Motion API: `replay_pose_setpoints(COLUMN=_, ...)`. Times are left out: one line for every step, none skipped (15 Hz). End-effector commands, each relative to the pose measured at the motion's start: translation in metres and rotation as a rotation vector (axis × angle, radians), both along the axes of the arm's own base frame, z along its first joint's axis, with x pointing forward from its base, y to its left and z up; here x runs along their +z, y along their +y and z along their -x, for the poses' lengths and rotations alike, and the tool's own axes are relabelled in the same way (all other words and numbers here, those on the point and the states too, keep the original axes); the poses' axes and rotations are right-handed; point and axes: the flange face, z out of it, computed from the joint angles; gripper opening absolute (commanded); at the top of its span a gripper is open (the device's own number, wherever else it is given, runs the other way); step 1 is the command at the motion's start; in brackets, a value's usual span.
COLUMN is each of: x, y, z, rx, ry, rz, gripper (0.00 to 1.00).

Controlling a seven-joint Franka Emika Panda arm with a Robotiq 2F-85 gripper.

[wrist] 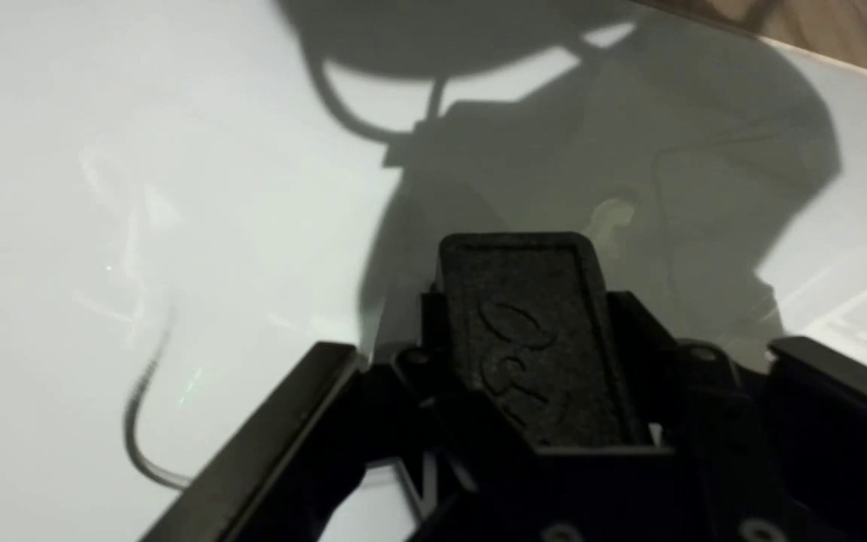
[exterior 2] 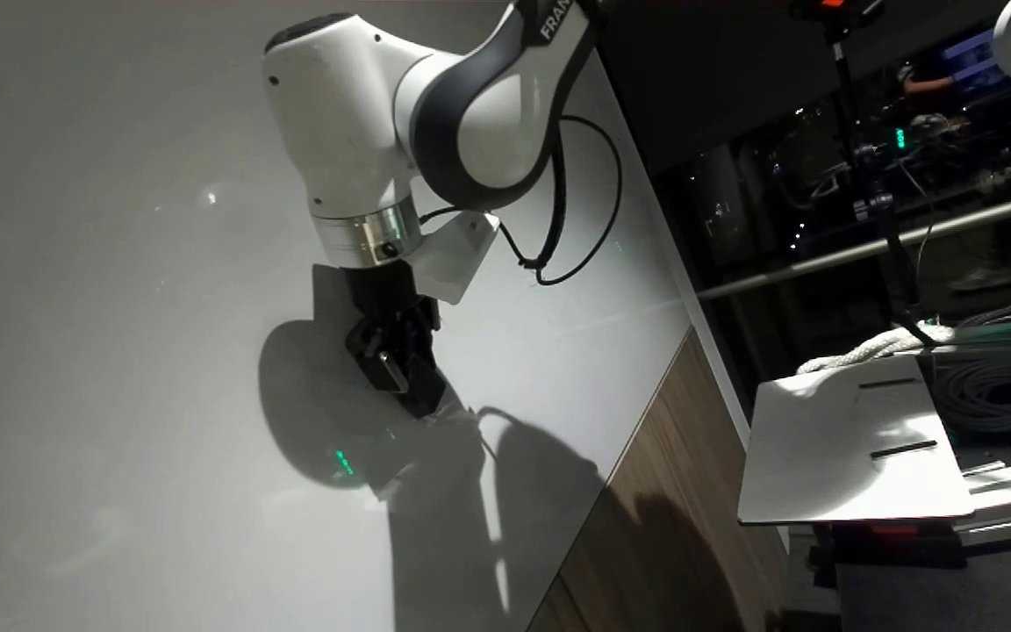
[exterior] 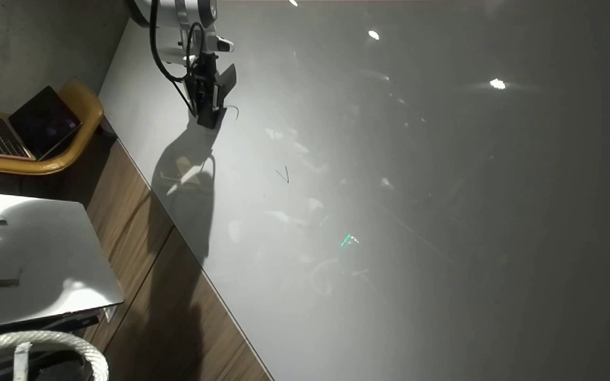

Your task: Use the eraser to erase the board

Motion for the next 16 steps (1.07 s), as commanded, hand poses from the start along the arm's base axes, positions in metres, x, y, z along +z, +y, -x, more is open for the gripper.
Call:
replay_pose_setpoints(x=0.008, y=0.038, z=-0.02, rx=0.015, ry=-0.006, rz=0.001, gripper=0.3)
replay_pose_setpoints(x=0.005, y=0.045, z=-0.022, rx=0.016, ry=0.002, rz=0.004, gripper=0.3)
replay_pose_setpoints(x=0.004, y=0.051, z=-0.023, rx=0.016, ry=0.009, rz=0.008, gripper=0.3)
replay_pose_setpoints(x=0.002, y=0.055, z=-0.024, rx=0.015, ry=0.012, rz=0.016, gripper=0.3)
replay_pose_setpoints(x=0.0, y=0.057, z=-0.025, rx=0.013, ry=0.017, rz=0.026, gripper=0.3)
replay_pose_setpoints(x=0.001, y=0.054, z=-0.028, rx=0.005, ry=0.018, rz=0.04, gripper=0.3)
replay_pose_setpoints(x=0.003, y=0.048, z=-0.03, rx=-0.004, ry=0.019, rz=0.051, gripper=0.3)
replay_pose_setpoints(x=0.006, y=0.041, z=-0.031, rx=-0.013, ry=0.018, rz=0.059, gripper=0.3)
replay_pose_setpoints(x=0.012, y=0.029, z=-0.033, rx=-0.026, ry=0.014, rz=0.063, gripper=0.3)
replay_pose_setpoints(x=0.018, y=0.013, z=-0.033, rx=-0.038, ry=0.008, rz=0.063, gripper=0.3)
replay_pose_setpoints(x=0.023, y=0.001, z=-0.033, rx=-0.051, ry=0.004, rz=0.063, gripper=0.3)
replay_pose_setpoints(x=0.028, y=-0.016, z=-0.033, rx=-0.069, ry=0.0, rz=0.061, gripper=0.3)
replay_pose_setpoints(x=0.03, y=-0.029, z=-0.03, rx=-0.091, ry=-0.001, rz=0.056, gripper=0.3)
replay_pose_setpoints(x=0.032, y=-0.041, z=-0.027, rx=-0.116, ry=-0.002, rz=0.051, gripper=0.3)
replay_pose_setpoints(x=0.034, y=-0.056, z=-0.024, rx=-0.143, ry=-0.001, rz=0.046, gripper=0.3)
replay_pose_setpoints(x=0.037, y=-0.073, z=-0.023, rx=-0.169, ry=-0.005, rz=0.046, gripper=0.3)
